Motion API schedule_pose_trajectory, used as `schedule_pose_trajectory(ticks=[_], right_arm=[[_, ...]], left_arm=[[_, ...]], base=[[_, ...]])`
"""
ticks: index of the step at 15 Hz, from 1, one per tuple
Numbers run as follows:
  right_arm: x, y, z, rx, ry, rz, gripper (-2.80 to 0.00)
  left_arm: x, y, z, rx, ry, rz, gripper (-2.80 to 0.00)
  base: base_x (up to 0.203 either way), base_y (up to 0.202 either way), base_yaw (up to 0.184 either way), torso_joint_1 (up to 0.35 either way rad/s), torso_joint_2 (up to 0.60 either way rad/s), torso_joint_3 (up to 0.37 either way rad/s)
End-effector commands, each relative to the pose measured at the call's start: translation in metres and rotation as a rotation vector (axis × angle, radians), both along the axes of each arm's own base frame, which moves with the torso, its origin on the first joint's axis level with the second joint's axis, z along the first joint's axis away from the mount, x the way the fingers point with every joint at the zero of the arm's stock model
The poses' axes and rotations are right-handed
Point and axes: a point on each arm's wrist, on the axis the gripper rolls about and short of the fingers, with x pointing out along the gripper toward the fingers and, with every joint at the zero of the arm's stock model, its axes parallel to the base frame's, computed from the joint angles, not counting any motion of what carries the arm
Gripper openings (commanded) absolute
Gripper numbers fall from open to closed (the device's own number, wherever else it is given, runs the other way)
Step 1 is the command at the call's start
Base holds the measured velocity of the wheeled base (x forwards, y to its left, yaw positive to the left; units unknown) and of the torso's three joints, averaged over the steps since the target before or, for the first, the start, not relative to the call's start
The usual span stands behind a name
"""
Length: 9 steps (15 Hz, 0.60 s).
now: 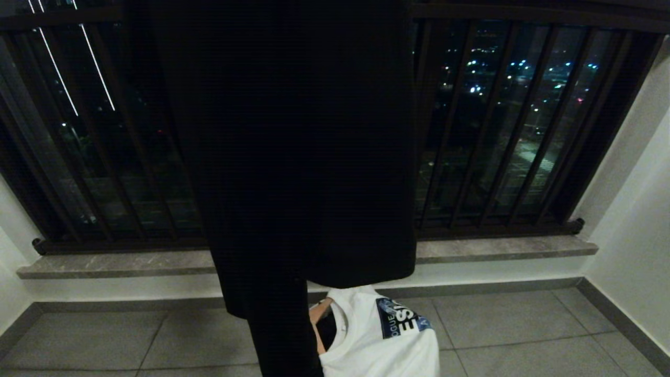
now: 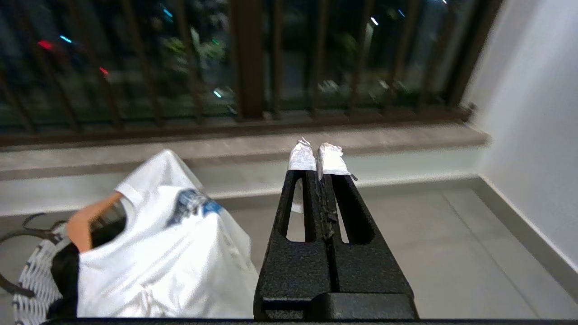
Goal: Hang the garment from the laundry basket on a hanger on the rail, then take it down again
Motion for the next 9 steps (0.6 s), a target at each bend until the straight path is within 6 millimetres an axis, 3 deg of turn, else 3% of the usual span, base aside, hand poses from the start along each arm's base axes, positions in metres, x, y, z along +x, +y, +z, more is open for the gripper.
schedule_pose_trajectory(ticks=[1,4,9], right_arm=[[0.014,0.001,-0.023,-0.004,-0.043,0.026,-2.80],[0.021,0.001,-0.041,-0.053,0.005,0.044,-2.80],[0.021,0.002,-0.049,-0.016,0.085,0.075,-2.80]], left_arm=[[0.000,0.000,0.000,0.000,0.000,0.000,-2.80],[0.000,0.000,-0.001,0.000,0.002,0.000,-2.80],[0.000,0.000,-0.001,0.000,0.002,0.000,-2.80]], base=[[0.000,0.000,0.000,0.000,0.00,0.000],[0.000,0.000,0.000,0.000,0.00,0.000],[0.000,0.000,0.000,0.000,0.00,0.000]])
